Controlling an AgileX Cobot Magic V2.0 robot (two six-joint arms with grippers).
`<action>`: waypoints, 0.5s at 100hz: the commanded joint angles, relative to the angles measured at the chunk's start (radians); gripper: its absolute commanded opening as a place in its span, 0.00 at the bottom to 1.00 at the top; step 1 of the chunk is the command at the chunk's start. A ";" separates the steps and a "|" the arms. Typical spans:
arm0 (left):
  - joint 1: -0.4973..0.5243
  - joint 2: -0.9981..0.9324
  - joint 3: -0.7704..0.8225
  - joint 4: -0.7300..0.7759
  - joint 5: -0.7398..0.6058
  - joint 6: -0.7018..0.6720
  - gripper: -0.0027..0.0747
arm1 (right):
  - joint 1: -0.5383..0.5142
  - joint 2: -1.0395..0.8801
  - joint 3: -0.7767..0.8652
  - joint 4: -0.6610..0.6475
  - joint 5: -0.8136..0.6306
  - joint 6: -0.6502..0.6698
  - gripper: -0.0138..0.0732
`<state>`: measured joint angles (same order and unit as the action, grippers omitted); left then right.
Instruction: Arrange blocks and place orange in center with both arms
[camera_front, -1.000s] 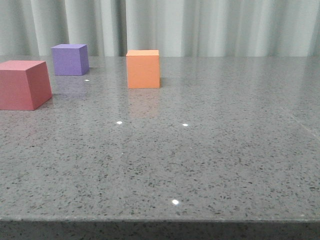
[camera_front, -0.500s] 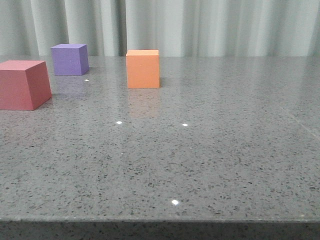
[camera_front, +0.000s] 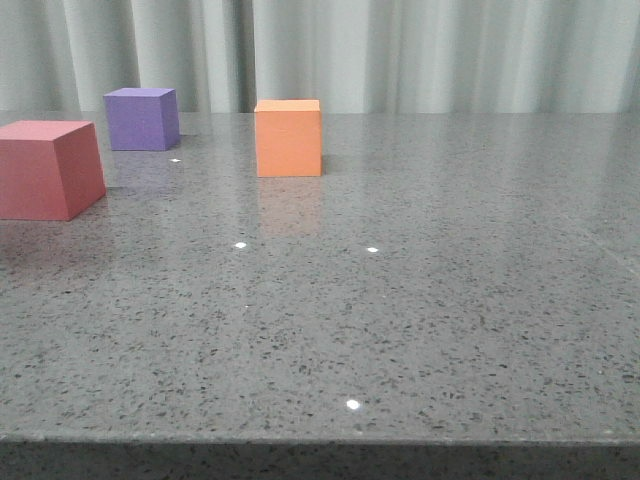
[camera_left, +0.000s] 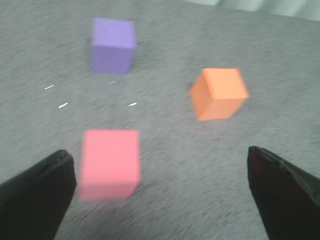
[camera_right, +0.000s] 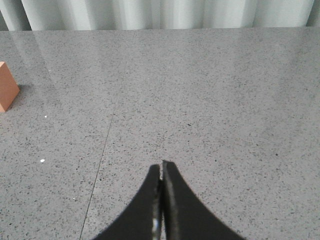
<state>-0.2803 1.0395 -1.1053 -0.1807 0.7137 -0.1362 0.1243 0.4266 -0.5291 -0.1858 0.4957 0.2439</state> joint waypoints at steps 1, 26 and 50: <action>-0.081 0.067 -0.087 -0.022 -0.111 -0.015 0.88 | -0.008 0.005 -0.028 -0.017 -0.073 -0.003 0.08; -0.222 0.329 -0.309 -0.013 -0.118 -0.042 0.88 | -0.008 0.005 -0.028 -0.017 -0.073 -0.003 0.08; -0.338 0.534 -0.527 0.247 -0.070 -0.260 0.88 | -0.008 0.005 -0.028 -0.017 -0.073 -0.003 0.08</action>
<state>-0.5769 1.5542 -1.5376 -0.0660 0.6775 -0.2779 0.1243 0.4266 -0.5291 -0.1858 0.4957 0.2439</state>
